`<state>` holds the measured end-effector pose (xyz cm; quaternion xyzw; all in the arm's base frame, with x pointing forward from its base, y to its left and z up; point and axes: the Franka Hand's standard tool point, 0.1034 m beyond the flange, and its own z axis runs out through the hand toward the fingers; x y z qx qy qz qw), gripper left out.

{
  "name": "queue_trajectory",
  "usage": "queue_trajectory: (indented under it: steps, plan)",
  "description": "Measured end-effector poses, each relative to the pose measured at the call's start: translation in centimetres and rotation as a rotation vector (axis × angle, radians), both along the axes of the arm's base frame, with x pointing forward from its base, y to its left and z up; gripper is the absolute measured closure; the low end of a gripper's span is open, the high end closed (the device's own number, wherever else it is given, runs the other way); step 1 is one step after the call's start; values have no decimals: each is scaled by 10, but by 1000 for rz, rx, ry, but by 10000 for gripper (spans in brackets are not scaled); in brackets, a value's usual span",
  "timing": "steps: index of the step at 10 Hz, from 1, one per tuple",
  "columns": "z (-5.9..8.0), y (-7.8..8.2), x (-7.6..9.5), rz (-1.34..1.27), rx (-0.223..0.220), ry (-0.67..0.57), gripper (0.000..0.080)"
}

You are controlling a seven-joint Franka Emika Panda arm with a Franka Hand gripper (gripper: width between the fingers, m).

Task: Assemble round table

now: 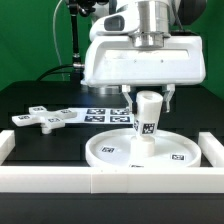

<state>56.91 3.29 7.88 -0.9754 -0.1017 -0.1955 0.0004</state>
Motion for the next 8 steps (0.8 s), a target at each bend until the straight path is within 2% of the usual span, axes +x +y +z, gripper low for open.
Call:
queue_trajectory:
  steps: [5, 7, 8]
  plan:
    - [0, -1, -3, -2, -7, -53, 390]
    - [0, -1, -3, -2, -7, -53, 194]
    - [5, -2, -2, -2, -7, -47, 163]
